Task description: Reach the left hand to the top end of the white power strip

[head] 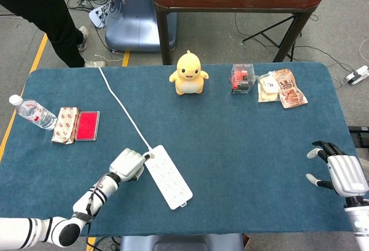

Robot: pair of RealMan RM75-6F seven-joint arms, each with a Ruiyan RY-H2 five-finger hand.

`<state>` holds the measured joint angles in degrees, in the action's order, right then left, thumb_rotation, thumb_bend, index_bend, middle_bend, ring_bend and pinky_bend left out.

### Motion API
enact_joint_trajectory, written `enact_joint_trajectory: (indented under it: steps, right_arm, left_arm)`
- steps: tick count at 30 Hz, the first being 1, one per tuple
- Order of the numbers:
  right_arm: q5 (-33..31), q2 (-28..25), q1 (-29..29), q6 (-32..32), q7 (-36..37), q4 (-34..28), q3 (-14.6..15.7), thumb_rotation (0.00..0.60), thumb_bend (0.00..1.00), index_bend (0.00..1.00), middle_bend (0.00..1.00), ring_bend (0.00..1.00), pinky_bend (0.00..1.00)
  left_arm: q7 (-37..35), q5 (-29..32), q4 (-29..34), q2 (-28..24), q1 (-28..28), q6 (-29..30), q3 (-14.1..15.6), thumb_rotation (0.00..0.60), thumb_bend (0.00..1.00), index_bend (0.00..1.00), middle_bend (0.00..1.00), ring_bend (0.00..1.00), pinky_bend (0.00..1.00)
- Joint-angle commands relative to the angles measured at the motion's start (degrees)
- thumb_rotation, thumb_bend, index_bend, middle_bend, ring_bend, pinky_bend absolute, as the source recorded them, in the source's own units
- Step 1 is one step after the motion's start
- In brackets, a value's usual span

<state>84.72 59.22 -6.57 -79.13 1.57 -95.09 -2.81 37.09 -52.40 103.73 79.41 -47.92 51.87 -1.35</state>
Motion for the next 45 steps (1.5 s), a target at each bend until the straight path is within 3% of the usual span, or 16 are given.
enact_joint_trajectory:
  steps: [1,37,45]
  right_arm:
    - [0.0,0.0,0.1,-0.1,0.1,0.0,0.0,0.6,0.07,0.42,0.26,0.21,0.47]
    - [-0.7,0.6,-0.7,1.4,0.6,1.1,0.1,0.6,0.07,0.42,0.26,0.21,0.47]
    - [-0.9,0.8,-0.8,1.6,1.2,1.6,0.1,0.6,0.07,0.42,0.26,0.21,0.47]
  left_arm:
    - [0.1,0.3,-0.2,0.3,-0.3,0.0,0.1,0.6,0.65,0.26,1.0,1.0,1.0]
    - [1.8,5.5,-2.7,2.8,-3.8,0.2,2.1,0.6,0.65,0.26,1.0,1.0,1.0]
    - [-0.3,4.5,0.3,1.1,-3.1,1.6,1.9,0.6,0.65,0.26,1.0,1.0,1.0]
